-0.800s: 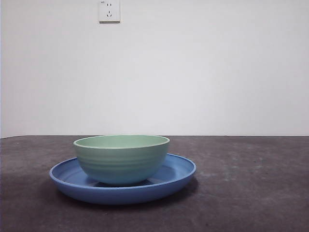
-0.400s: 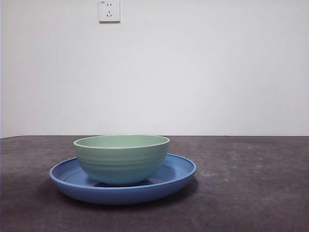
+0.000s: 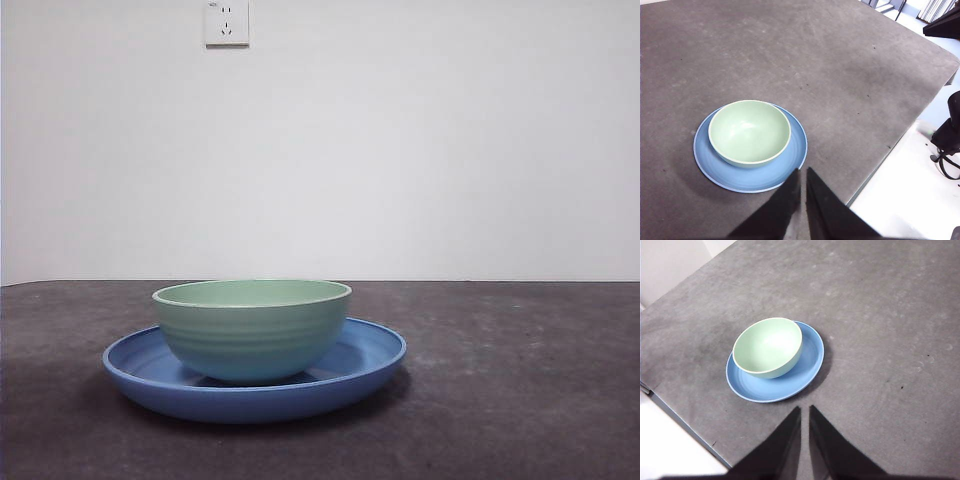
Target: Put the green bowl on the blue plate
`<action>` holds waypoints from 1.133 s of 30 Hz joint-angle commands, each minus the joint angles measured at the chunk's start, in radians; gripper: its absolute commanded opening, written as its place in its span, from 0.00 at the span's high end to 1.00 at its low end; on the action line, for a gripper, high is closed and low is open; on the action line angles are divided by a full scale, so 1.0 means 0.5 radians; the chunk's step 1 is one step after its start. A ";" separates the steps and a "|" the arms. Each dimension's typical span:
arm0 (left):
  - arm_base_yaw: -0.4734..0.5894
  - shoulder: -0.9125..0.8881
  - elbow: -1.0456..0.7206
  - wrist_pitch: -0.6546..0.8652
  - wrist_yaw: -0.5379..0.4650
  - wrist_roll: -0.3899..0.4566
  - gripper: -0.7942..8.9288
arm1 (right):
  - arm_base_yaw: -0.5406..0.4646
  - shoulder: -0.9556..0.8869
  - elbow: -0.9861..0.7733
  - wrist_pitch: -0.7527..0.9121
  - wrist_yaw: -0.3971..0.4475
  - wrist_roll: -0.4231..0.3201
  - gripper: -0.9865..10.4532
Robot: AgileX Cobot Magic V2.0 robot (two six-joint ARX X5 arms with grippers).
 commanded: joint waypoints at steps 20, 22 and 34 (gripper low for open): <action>0.644 -0.015 0.015 0.012 0.014 0.016 0.90 | 0.011 0.007 0.011 0.022 0.000 0.006 0.89; 0.829 -0.020 0.005 0.024 0.014 0.043 0.90 | 0.011 0.007 0.011 0.021 0.000 0.006 0.89; 1.476 -0.358 -0.797 0.938 -0.108 0.221 0.90 | 0.011 0.007 0.011 0.022 0.001 0.006 0.89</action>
